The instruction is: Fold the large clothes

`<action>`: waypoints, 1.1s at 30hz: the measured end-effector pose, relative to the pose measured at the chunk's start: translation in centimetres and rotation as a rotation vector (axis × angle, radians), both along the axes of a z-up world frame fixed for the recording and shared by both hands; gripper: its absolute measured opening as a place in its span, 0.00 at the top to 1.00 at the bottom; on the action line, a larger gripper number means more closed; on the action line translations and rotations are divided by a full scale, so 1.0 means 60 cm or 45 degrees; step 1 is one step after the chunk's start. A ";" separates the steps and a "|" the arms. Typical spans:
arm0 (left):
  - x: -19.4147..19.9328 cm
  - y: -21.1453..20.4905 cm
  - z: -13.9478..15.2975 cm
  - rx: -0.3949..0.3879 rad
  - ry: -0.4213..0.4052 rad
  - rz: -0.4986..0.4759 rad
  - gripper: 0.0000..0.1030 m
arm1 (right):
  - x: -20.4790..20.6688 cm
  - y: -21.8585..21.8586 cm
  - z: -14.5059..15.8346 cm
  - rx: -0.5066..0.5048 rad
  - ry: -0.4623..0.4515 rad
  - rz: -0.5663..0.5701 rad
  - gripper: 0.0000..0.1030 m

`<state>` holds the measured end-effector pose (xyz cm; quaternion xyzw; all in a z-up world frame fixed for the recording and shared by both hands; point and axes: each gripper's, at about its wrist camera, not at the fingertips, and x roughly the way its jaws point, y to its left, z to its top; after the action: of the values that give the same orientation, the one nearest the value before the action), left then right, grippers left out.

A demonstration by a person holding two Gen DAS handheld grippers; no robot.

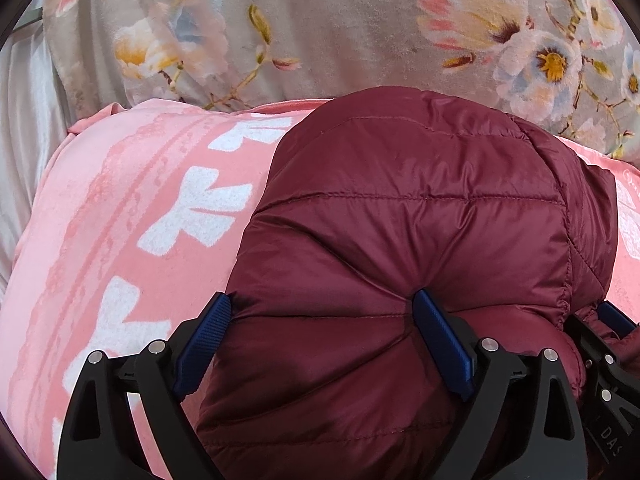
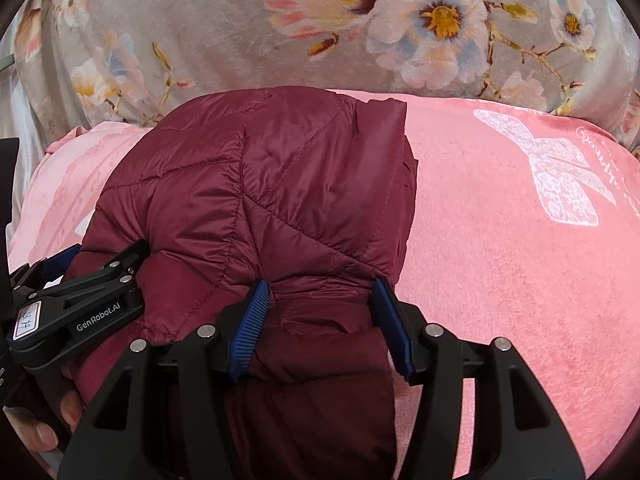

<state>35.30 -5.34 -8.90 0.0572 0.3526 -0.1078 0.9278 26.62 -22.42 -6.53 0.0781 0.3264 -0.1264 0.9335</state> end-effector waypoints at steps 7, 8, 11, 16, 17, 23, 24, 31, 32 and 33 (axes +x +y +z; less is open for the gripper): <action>0.000 -0.001 0.002 0.013 -0.010 0.006 0.11 | 0.003 -0.003 0.001 0.011 0.010 -0.003 0.47; -0.002 -0.001 0.002 0.017 -0.016 0.009 0.11 | 0.002 -0.005 0.001 0.004 0.016 -0.030 0.40; -0.010 0.002 0.004 0.030 -0.028 0.022 0.11 | -0.001 -0.020 0.002 0.067 0.013 -0.059 0.29; -0.049 0.015 0.011 0.056 -0.071 0.057 0.11 | -0.050 0.006 0.026 0.001 -0.073 -0.088 0.37; -0.057 0.019 0.013 0.054 -0.078 0.061 0.11 | -0.064 0.015 0.031 -0.009 -0.091 -0.080 0.42; -0.108 0.045 0.016 0.041 -0.093 0.086 0.11 | -0.106 0.057 0.036 -0.112 -0.056 -0.027 0.70; -0.114 0.050 0.016 0.039 -0.087 0.087 0.11 | -0.106 0.059 0.033 -0.113 -0.034 -0.021 0.71; -0.140 0.055 0.012 0.058 -0.071 0.080 0.11 | -0.100 0.060 0.023 -0.102 0.055 -0.027 0.69; -0.142 0.055 0.012 0.064 -0.071 0.078 0.11 | -0.101 0.057 0.023 -0.086 0.056 -0.027 0.68; -0.145 0.054 0.011 0.068 -0.072 0.077 0.11 | -0.106 0.052 0.023 -0.066 0.054 -0.037 0.64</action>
<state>26.59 -2.08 -8.22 0.0742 0.3307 -0.0686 0.9383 20.25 -19.31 -5.15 0.0561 0.3416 -0.1501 0.9261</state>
